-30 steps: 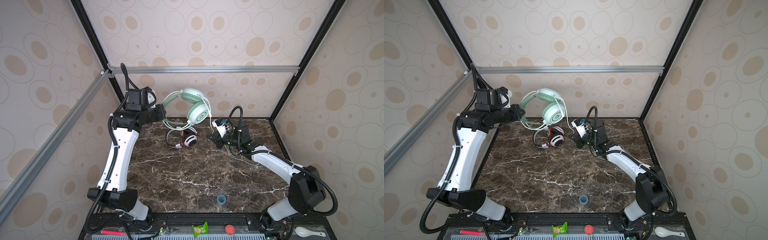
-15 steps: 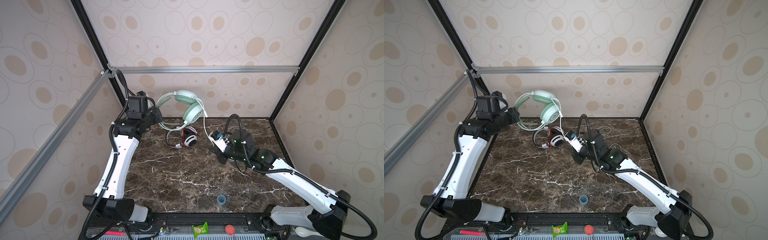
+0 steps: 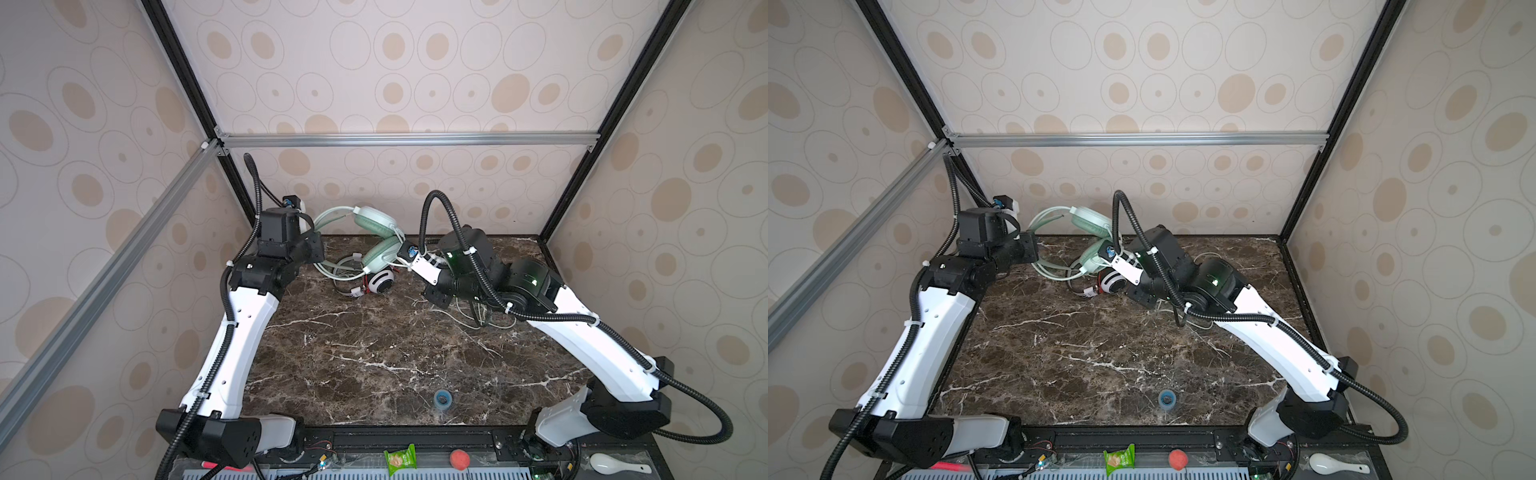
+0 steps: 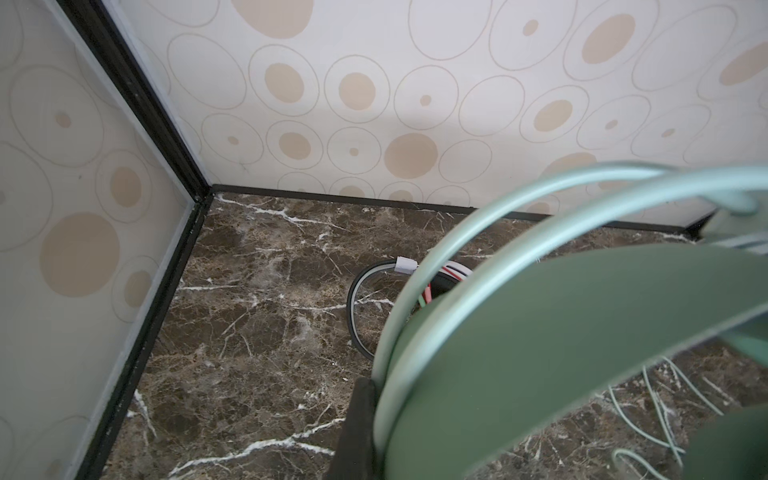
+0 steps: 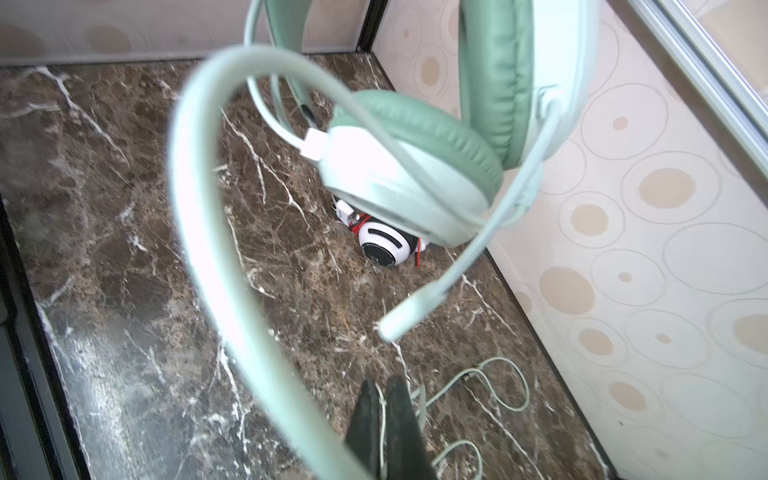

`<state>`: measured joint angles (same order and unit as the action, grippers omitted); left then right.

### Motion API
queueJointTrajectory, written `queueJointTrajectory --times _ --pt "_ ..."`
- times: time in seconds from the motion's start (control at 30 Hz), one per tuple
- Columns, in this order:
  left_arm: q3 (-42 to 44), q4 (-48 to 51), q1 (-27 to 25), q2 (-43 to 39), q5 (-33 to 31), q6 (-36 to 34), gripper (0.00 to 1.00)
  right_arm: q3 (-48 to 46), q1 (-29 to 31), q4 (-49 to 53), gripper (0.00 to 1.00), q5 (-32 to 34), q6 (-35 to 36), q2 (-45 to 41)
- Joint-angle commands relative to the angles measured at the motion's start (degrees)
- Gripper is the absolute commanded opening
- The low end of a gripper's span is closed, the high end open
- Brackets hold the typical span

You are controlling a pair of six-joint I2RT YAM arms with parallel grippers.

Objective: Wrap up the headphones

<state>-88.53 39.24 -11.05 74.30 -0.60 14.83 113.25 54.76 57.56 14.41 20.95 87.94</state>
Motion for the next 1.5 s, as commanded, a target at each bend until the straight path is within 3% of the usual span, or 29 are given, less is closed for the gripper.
queueJointTrajectory --times 0.0,0.2,0.4,0.73,1.2,1.33,1.47 --pt "1.8 -4.5 -1.9 -3.2 0.6 -5.4 0.0 8.6 0.6 11.5 0.0 5.1 3.9 4.6" --pt "6.0 -1.1 -7.9 -5.1 1.3 -11.0 0.0 20.2 0.7 13.2 0.0 11.2 4.2 11.5" --pt "9.4 -0.6 -11.3 -8.2 3.8 -14.0 0.0 24.9 0.4 14.2 0.0 14.3 0.9 17.0" --pt "13.3 -2.9 -13.4 -12.8 12.4 -15.8 0.0 25.6 -3.1 15.9 0.01 8.3 -4.9 20.2" --pt "13.7 -4.9 -13.8 -13.8 19.5 -15.1 0.0 18.9 -7.9 11.5 0.44 0.0 -8.2 16.8" --pt "14.3 -5.9 -13.8 -14.5 20.3 -13.7 0.0 12.4 -11.1 7.5 0.51 -5.3 -10.0 13.6" --pt "14.4 -8.5 -13.8 -15.3 21.1 -10.5 0.0 -0.6 -15.4 -2.6 0.59 -15.0 -11.9 6.5"
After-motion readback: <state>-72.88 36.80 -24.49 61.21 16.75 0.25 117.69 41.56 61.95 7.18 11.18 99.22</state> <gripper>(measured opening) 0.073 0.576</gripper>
